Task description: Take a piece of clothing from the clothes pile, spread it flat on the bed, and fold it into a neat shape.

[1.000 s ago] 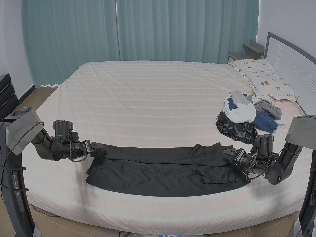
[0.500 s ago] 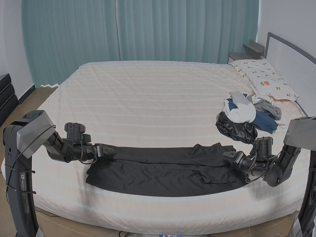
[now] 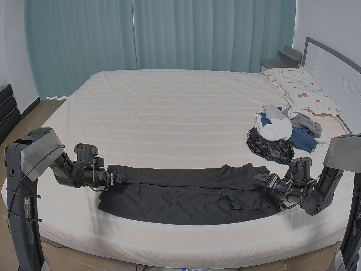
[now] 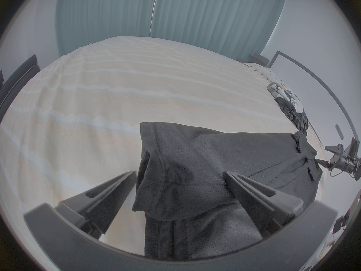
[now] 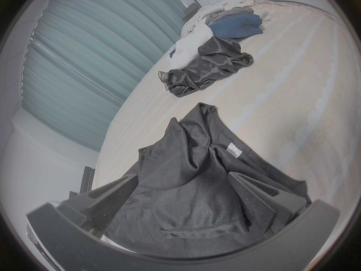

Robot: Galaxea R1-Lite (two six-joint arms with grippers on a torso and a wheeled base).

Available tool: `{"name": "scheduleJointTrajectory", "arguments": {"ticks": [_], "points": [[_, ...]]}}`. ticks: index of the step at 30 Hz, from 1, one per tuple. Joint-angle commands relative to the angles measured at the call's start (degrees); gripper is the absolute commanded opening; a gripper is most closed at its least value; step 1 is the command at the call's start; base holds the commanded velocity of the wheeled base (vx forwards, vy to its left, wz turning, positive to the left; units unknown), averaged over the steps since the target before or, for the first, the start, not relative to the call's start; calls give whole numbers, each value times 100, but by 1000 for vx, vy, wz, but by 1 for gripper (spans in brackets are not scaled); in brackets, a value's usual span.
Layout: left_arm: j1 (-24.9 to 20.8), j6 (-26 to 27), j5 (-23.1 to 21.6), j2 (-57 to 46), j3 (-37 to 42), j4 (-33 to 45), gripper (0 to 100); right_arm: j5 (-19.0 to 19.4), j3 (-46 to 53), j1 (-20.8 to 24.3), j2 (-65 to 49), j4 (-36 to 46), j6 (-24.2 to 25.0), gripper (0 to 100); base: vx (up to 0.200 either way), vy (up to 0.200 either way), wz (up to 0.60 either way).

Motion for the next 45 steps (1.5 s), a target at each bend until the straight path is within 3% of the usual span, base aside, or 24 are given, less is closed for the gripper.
{"name": "scheduleJointTrajectory", "arguments": {"ticks": [1,6,7,21,28,36,45], "points": [[-9,-6,1,21,10,21,100,1,4,2,3,0,-2,100,0,0,0],[-9,-15,-8,21,45,21,100,1,12,2,20,0,-2,100,0,0,0],[-9,-15,-8,12,62,13,0,1,4,2,20,0,-2,100,0,0,0],[61,-59,10,-375,308,4,0,1,12,-50,20,0,-2,100,0,0,0],[122,-59,326,-533,361,48,0,1,39,-59,-15,-8,7,100,0,0,0],[263,-41,379,-805,387,566,0,1,39,-59,-6,0,7,100,0,0,0],[298,-67,388,-805,440,540,0,10,39,-59,-15,-8,7,100,-22,0,0]]}}
